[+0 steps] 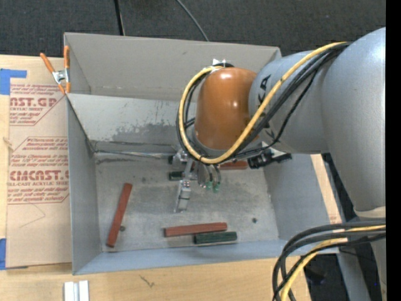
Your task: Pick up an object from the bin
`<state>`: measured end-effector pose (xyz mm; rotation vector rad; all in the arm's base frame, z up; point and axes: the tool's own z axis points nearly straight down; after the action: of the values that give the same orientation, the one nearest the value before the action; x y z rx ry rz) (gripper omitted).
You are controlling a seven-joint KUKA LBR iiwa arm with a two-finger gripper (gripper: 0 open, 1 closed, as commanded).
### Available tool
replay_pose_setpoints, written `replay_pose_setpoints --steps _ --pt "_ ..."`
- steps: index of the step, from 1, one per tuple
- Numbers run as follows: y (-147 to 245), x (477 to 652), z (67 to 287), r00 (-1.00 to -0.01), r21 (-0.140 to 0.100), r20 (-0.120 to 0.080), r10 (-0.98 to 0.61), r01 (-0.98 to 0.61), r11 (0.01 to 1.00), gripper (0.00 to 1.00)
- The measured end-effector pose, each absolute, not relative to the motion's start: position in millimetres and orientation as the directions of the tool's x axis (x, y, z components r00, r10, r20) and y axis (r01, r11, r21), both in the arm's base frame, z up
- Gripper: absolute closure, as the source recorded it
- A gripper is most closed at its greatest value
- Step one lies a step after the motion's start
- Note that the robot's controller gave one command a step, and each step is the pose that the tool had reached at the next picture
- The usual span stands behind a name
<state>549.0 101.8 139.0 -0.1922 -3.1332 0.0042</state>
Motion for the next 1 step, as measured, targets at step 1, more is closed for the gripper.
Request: replay_pose_setpoints --steps 1 --pt "84.5 554.0 132.0 -0.943 0.002 0.001 0.333 0.333 0.943 0.0"
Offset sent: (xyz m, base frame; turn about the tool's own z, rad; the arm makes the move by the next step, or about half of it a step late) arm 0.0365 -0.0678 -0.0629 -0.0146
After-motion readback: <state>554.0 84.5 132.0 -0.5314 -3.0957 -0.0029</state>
